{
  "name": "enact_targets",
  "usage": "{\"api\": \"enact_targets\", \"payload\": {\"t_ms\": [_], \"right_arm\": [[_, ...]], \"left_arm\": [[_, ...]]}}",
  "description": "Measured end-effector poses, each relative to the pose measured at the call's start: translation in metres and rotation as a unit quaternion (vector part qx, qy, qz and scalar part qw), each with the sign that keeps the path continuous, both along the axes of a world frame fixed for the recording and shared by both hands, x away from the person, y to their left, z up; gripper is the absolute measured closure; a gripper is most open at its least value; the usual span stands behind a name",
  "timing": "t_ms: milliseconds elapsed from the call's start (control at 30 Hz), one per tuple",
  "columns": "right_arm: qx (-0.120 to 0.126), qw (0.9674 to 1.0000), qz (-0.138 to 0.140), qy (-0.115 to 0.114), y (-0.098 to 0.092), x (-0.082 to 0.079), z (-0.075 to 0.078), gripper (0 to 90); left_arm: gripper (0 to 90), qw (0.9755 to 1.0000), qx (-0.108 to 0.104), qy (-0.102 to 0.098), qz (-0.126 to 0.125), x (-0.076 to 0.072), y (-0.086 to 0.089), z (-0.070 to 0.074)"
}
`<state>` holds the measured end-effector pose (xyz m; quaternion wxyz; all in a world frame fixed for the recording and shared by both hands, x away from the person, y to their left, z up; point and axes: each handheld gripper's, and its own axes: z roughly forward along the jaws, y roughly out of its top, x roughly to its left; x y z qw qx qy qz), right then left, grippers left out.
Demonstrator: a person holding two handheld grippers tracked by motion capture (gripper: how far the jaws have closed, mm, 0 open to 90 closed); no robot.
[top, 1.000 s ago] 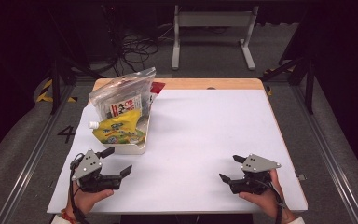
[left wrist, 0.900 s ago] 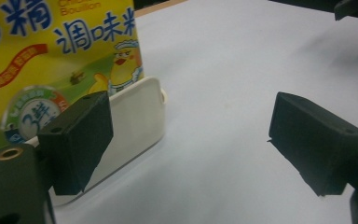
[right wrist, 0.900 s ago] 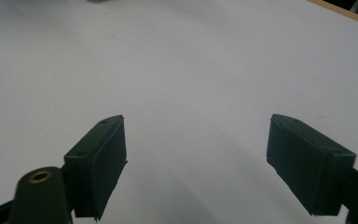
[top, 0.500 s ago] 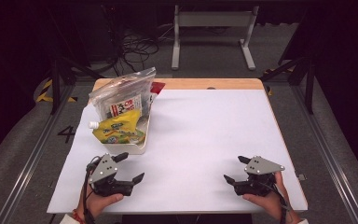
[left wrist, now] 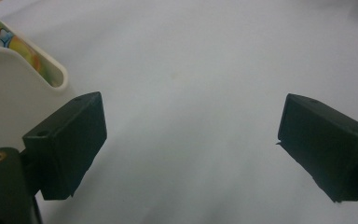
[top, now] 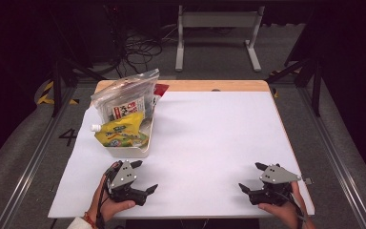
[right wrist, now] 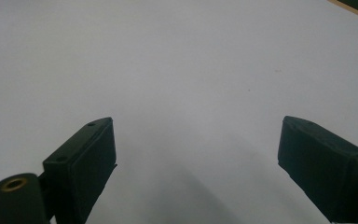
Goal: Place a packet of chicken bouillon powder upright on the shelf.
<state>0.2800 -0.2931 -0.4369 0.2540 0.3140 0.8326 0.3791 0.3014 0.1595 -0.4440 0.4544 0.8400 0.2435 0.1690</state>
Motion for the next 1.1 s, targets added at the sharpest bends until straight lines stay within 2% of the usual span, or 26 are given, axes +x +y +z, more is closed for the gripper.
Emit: {"api": "enact_targets", "payload": {"t_ms": [67,167,433,767,967,1100], "right_arm": [[0.014,0.9999,-0.001,-0.004,-0.001,-0.002,0.0,10.8],[0.02,0.9998,0.003,-0.004,-0.001,-0.002,0.001,10.9],[0.019,0.9997,0.005,-0.014,0.006,-0.004,0.001,10.9],[0.025,0.9995,-0.005,-0.016,0.004,-0.003,0.0,11.1],[0.018,0.9997,-0.005,-0.014,0.005,-0.003,-0.002,11.3],[0.016,0.9996,-0.015,-0.021,0.004,-0.004,-0.001,12.0]], "left_arm": [[8.7,0.9999,-0.012,-0.006,-0.001,-0.001,0.002,0.002],[8.7,0.9999,-0.013,-0.01,0.002,-0.001,0.004,0.003],[8.8,0.9996,-0.025,-0.008,0.009,0.0,0.011,0.004],[9.0,0.9999,-0.011,-0.001,0.011,0.003,0.009,0.001],[9.1,0.9998,-0.011,0.001,0.015,0.005,0.011,0.0],[9.1,0.9998,-0.009,0.003,0.017,0.007,0.01,-0.001]]}}
